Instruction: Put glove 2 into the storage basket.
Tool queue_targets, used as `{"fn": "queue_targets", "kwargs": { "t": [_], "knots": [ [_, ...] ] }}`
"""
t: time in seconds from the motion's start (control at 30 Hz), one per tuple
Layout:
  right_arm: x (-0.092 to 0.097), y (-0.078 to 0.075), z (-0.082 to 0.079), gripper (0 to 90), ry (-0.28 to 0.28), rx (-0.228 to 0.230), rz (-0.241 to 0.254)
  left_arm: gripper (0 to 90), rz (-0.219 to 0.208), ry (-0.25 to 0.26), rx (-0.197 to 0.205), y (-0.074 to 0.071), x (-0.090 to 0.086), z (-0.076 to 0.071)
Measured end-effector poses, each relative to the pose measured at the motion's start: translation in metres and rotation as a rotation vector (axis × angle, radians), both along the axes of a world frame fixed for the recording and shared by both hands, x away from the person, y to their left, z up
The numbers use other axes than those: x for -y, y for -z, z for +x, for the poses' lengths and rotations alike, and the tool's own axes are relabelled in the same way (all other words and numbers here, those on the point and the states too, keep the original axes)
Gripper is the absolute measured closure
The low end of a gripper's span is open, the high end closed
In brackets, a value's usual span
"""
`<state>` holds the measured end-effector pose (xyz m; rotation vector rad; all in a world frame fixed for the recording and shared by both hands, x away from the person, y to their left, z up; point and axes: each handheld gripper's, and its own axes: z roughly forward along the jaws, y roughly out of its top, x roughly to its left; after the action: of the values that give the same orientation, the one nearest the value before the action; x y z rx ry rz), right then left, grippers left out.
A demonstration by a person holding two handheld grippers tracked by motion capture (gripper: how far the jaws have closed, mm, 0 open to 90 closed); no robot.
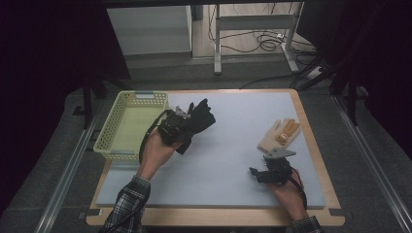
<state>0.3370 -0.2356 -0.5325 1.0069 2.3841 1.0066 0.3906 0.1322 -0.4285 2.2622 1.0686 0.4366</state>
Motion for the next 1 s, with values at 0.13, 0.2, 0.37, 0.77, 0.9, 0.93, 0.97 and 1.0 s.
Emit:
{"fn": "queue_targets", "kwargs": {
  "t": [0.13, 0.2, 0.37, 0.77, 0.9, 0.93, 0.97, 1.0],
  "knots": [
    [0.0, 0.0, 0.0, 23.1, -0.001, 0.002, -0.001, 59.7, 0.003, -0.046, 0.015, -0.008, -0.019, 0.007],
    [0.0, 0.0, 0.0, 23.1, -0.001, 0.001, -0.001, 59.7, -0.001, -0.069, 0.023, -0.011, -0.029, 0.01],
    [0.0, 0.0, 0.0, 23.1, -0.001, 0.001, 0.0, 59.6, -0.007, -0.164, 0.035, -0.017, -0.065, 0.021],
    [0.0, 0.0, 0.0, 23.1, -0.001, 0.002, 0.001, 58.5, 0.008, -0.338, -0.003, -0.005, -0.143, 0.035],
    [0.0, 0.0, 0.0, 23.1, -0.001, 0.002, 0.002, 58.2, 0.014, -0.389, -0.039, 0.008, -0.163, 0.039],
    [0.0, 0.0, 0.0, 23.1, 0.0, 0.002, 0.002, 58.1, 0.022, -0.403, -0.058, 0.013, -0.169, 0.041],
    [0.0, 0.0, 0.0, 23.1, -0.001, 0.003, 0.002, 57.9, 0.026, -0.41, -0.07, 0.017, -0.172, 0.042],
    [0.0, 0.0, 0.0, 23.1, -0.001, 0.003, 0.002, 57.7, 0.028, -0.417, -0.08, 0.02, -0.174, 0.043]
  ]
}}
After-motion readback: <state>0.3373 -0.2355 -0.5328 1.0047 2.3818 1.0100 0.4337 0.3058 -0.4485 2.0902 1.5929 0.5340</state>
